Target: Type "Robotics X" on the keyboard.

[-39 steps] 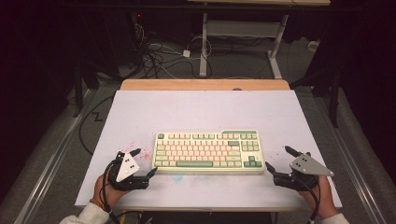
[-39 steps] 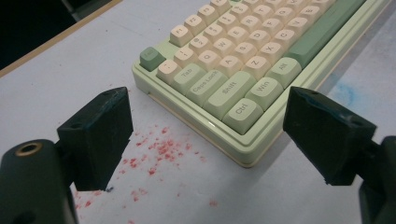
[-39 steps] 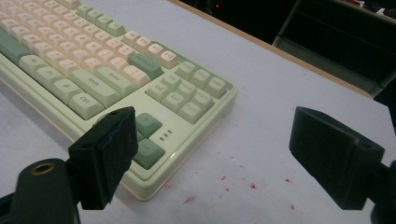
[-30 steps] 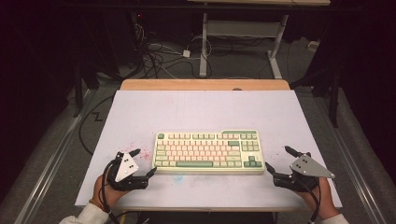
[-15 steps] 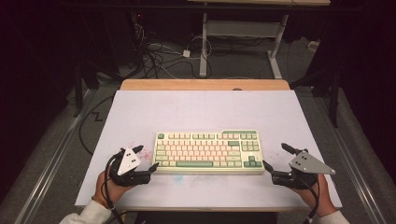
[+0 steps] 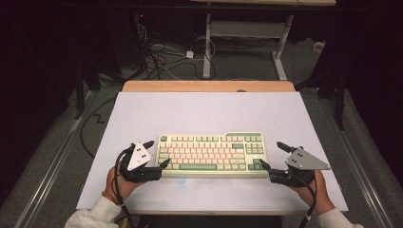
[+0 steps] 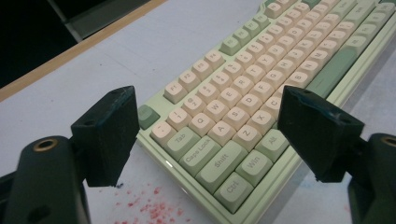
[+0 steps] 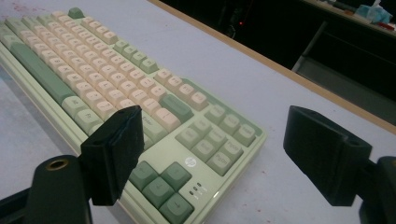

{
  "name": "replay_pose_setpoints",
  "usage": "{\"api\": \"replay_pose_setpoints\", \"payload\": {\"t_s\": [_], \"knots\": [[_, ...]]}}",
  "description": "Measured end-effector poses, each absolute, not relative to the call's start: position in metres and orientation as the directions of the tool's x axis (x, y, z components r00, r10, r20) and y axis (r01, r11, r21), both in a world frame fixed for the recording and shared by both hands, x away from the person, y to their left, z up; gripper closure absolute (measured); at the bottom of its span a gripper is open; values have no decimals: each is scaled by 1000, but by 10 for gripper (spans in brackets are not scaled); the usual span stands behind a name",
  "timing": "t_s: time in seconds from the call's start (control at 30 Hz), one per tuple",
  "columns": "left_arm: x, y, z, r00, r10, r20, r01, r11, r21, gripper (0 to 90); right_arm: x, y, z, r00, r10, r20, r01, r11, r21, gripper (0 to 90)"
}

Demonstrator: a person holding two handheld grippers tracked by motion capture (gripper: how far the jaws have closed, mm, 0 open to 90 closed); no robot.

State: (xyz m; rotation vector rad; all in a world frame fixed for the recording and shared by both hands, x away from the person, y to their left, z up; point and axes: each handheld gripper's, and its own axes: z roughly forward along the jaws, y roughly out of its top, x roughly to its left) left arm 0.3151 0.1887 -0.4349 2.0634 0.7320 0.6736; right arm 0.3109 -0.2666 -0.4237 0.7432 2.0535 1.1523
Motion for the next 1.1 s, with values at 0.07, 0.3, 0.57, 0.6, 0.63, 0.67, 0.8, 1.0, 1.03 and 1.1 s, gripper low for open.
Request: {"api": "replay_pose_setpoints", "payload": {"t_s": [0.07,0.3,0.57,0.6,0.63,0.67,0.8,1.0,1.03,1.1], "knots": [[316,188,-435,688,697,202,255,-493,832,200,312,-264,-424,-626,732,-270,158,458,875,227],[321,183,-434,691,695,199,259,-496,829,200,318,-253,-423,-644,715,-273,153,469,870,263],[322,181,-433,695,695,185,266,-487,832,216,321,-243,-423,-674,687,-272,143,482,865,515],[322,181,-433,696,694,183,267,-486,832,216,322,-242,-422,-682,680,-269,142,484,863,567],[322,180,-433,696,694,183,266,-487,832,216,322,-242,-422,-682,680,-269,142,484,863,567],[322,180,-433,694,696,184,267,-486,832,216,322,-240,-422,-687,676,-267,143,486,862,621],[323,180,-433,695,695,186,267,-490,830,214,324,-236,-422,-707,654,-270,142,505,851,767],[324,179,-434,699,691,185,268,-493,828,215,327,-228,-424,-724,635,-268,156,530,834,900],[324,179,-434,699,691,185,268,-493,828,215,328,-226,-425,-728,631,-269,159,537,828,900],[324,179,-434,702,688,186,267,-496,826,216,329,-222,-426,-736,622,-268,162,546,822,900]]}}
